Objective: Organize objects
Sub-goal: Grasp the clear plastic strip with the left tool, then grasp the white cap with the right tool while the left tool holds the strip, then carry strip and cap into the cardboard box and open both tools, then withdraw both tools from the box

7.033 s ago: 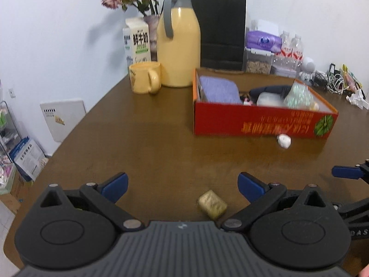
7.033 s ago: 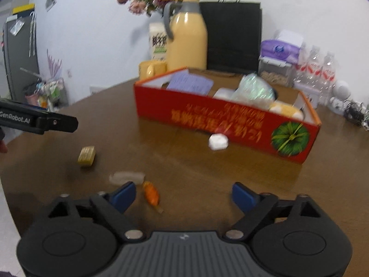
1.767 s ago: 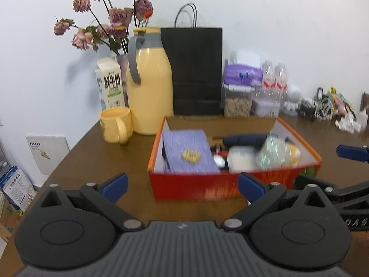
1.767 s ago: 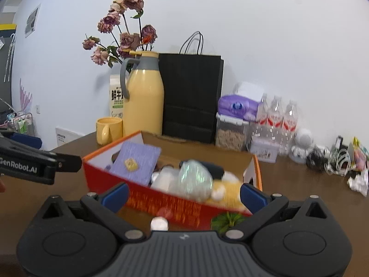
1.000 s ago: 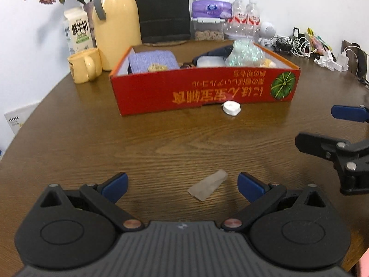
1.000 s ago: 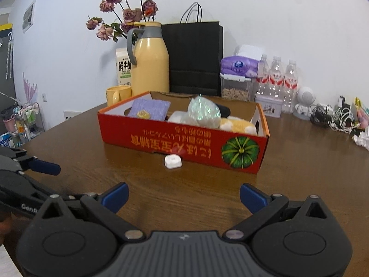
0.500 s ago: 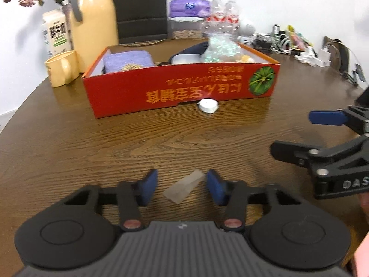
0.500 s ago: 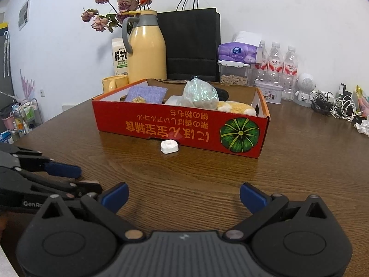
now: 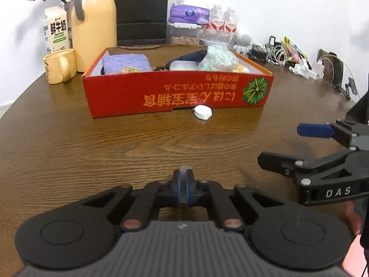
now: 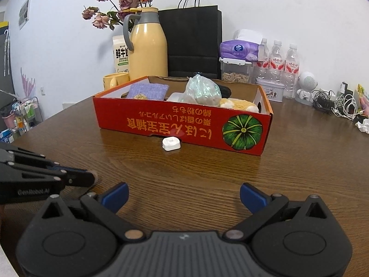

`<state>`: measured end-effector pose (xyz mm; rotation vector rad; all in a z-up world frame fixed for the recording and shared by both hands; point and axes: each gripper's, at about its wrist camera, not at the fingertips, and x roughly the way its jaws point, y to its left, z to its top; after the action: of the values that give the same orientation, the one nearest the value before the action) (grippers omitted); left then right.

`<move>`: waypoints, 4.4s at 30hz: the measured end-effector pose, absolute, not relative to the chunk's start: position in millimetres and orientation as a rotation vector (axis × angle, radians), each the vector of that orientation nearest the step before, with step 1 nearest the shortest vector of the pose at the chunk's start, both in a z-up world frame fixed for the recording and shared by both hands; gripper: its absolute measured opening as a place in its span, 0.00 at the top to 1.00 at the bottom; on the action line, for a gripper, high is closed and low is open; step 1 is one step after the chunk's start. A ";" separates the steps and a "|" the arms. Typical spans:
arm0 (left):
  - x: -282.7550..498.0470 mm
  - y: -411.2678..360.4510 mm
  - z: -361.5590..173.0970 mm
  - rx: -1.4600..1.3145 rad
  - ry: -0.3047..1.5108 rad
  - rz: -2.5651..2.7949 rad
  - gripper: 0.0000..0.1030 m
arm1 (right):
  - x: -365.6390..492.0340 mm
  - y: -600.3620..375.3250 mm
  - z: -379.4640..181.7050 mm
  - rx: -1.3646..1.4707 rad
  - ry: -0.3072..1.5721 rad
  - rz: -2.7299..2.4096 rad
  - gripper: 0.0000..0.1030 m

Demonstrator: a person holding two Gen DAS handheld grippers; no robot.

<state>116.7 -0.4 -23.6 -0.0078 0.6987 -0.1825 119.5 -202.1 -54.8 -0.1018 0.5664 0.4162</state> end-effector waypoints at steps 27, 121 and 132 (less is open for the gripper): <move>168.6 41.3 12.9 -0.120 0.564 -0.071 0.96 | 212.3 -128.8 -48.9 -0.228 0.616 0.453 0.43; 128.8 34.1 84.9 -0.042 0.395 0.088 0.00 | 137.0 -183.7 49.0 -0.070 0.345 0.339 0.00; 66.9 35.3 64.3 -0.040 0.451 0.076 0.00 | 85.5 -191.2 32.6 -0.044 0.404 0.332 0.00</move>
<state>66.9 35.3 64.3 -0.0400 0.4507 0.0762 85.5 -191.2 32.6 -0.0444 0.4038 0.3323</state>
